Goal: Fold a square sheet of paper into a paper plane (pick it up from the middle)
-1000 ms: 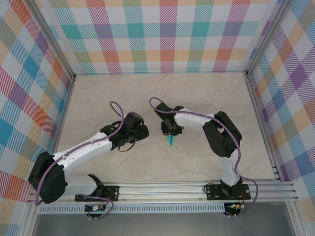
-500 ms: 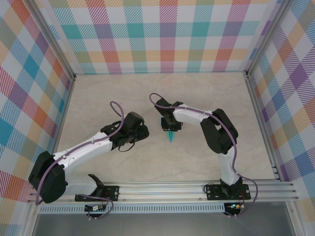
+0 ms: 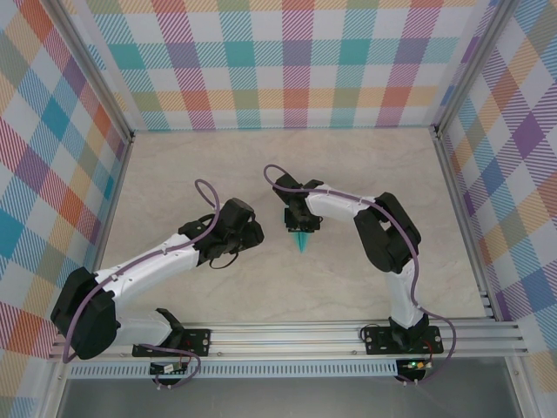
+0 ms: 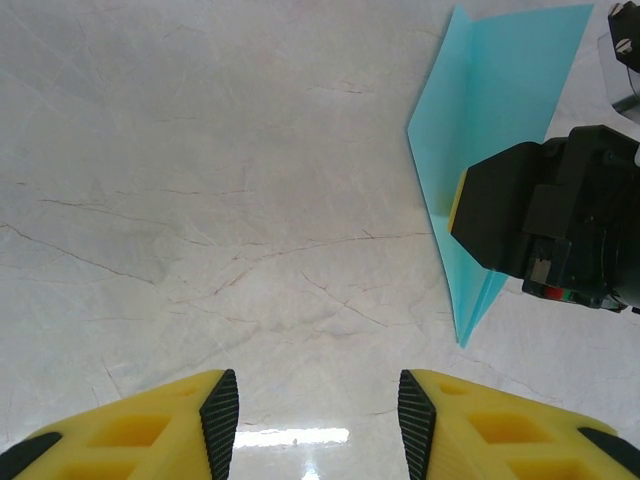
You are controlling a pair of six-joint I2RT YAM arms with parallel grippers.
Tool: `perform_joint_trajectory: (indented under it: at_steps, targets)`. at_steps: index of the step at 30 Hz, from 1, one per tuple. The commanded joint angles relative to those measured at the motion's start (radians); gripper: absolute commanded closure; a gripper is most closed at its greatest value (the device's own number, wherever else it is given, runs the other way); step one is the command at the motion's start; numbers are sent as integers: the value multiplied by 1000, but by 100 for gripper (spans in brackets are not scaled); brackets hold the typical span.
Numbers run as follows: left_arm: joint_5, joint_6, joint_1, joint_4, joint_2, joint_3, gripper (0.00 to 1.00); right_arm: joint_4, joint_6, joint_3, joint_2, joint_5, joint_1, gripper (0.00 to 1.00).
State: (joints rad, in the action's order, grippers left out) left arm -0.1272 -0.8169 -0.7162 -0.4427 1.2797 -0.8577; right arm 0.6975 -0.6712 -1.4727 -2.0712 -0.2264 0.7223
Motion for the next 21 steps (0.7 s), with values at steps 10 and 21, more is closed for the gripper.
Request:
perform_joint_trajectory:
  at_steps: [10,21]
  targets:
    - [-107,53,21,-56,-77,3,47,67,24,7,208,23,2,47]
    - [-232,118,32,-109,-143,7,38,-30,82,206,656,-203,2,25]
